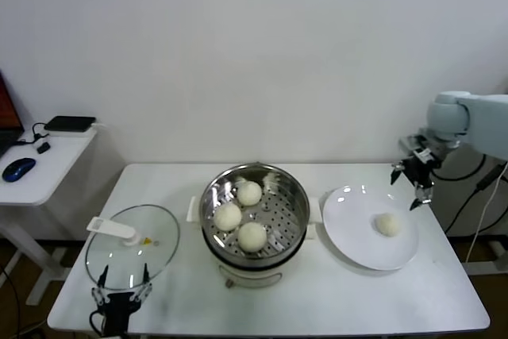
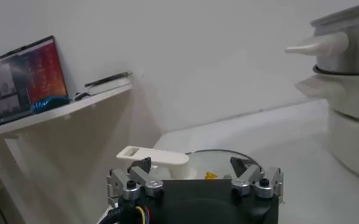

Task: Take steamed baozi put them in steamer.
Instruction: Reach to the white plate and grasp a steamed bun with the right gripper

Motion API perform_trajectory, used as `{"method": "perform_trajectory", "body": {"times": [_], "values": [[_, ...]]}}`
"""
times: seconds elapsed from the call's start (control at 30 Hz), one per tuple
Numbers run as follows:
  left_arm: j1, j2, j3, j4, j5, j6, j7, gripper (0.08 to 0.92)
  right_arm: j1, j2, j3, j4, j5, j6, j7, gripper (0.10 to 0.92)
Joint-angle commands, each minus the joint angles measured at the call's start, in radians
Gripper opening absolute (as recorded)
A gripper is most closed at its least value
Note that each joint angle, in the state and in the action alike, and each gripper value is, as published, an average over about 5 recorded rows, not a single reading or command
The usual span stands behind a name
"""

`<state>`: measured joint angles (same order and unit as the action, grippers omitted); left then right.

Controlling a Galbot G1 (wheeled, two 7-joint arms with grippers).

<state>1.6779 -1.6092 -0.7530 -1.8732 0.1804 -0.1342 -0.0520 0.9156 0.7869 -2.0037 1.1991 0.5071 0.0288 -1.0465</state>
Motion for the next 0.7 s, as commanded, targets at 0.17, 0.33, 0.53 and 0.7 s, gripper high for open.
{"method": "perform_trajectory", "body": {"times": [0.17, 0.33, 0.53, 0.7], "values": [[-0.002, -0.034, -0.009, 0.019, 0.000, 0.000, 0.001, 0.823, -0.362, -0.024, 0.220, -0.167, -0.165, -0.063, 0.036, 0.823], [0.000, -0.034, -0.009, 0.026, 0.002, -0.001, 0.001, 0.823, -0.430, -0.011, 0.281, -0.203, -0.192, -0.065, 0.053, 0.823], [0.004, -0.028, -0.013, 0.027, 0.003, -0.006, 0.001, 0.823, -0.476, 0.006, 0.328, -0.248, -0.221, -0.053, 0.085, 0.823], [0.008, -0.026, -0.013, 0.032, 0.010, -0.019, 0.000, 0.823, -0.496, 0.010, 0.357, -0.263, -0.236, -0.042, 0.098, 0.823]]}}
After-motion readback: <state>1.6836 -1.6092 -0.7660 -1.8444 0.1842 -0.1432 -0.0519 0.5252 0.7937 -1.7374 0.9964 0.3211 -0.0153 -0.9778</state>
